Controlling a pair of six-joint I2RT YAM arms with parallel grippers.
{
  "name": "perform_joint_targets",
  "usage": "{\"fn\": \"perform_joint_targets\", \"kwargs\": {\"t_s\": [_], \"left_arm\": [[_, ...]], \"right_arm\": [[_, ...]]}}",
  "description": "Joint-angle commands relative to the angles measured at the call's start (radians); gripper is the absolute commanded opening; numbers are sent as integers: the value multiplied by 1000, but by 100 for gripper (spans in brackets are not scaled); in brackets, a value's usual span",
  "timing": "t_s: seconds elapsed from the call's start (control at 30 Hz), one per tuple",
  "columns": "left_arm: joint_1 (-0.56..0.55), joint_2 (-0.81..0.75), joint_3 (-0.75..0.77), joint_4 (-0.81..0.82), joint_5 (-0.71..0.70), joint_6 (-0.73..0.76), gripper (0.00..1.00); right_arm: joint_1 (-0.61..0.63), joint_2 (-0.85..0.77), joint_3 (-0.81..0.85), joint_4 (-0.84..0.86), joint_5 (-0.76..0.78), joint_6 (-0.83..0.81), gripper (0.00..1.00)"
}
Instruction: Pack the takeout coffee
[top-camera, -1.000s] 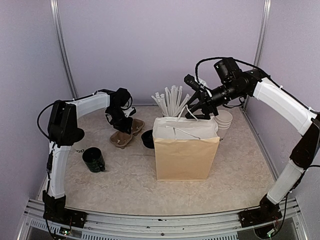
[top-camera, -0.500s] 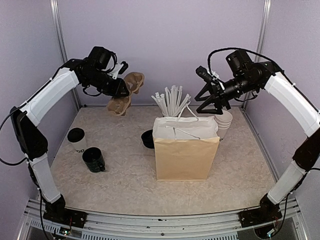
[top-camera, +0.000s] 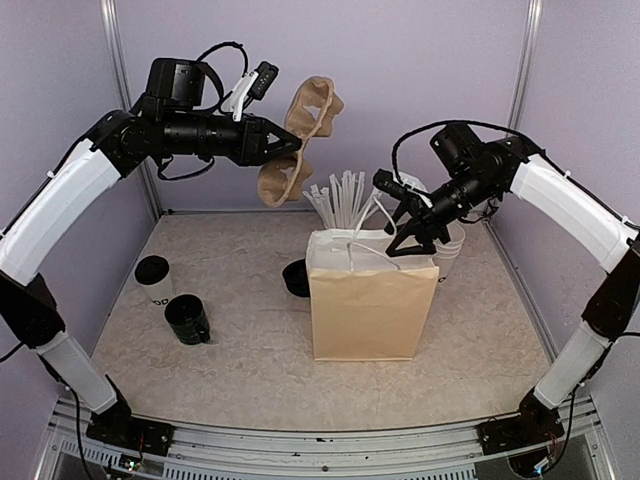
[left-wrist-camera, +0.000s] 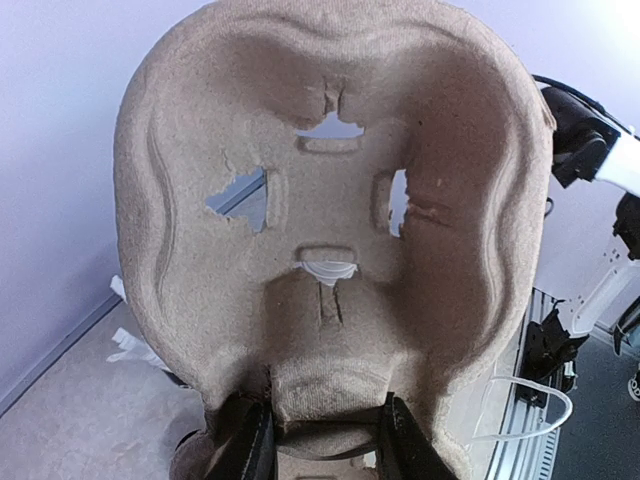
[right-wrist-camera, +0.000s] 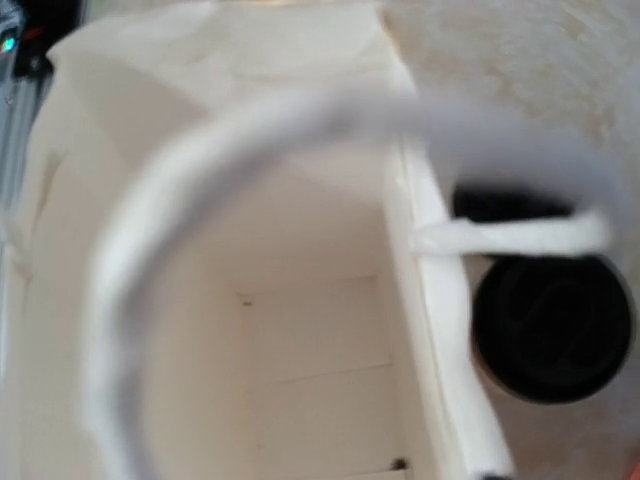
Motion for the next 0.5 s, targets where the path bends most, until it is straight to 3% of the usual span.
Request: {"fn": "perform_joint_targets", "kwargs": {"t_s": [0.0, 0.03, 0.13, 0.27, 0.4, 0.47], "left_arm": [[-45, -45, -93, 161, 69, 39, 29], [-52, -54, -112, 182, 77, 51, 29], [-65, -81, -159, 229, 110, 54, 29], [-73, -93, -169, 232, 122, 60, 29], [-83, -118, -197, 253, 151, 67, 29], [-92, -135, -222, 278, 185, 68, 29]], "right_arm": [[1, 38, 66, 17, -7, 41, 51], [1, 50, 79, 5, -17, 42, 41], [1, 72, 100, -12, -28, 44, 25], [1, 74, 112, -20, -39, 47, 17], [1, 91, 145, -65, -87, 45, 0], [1, 107, 163, -104, -137, 37, 0]]}}
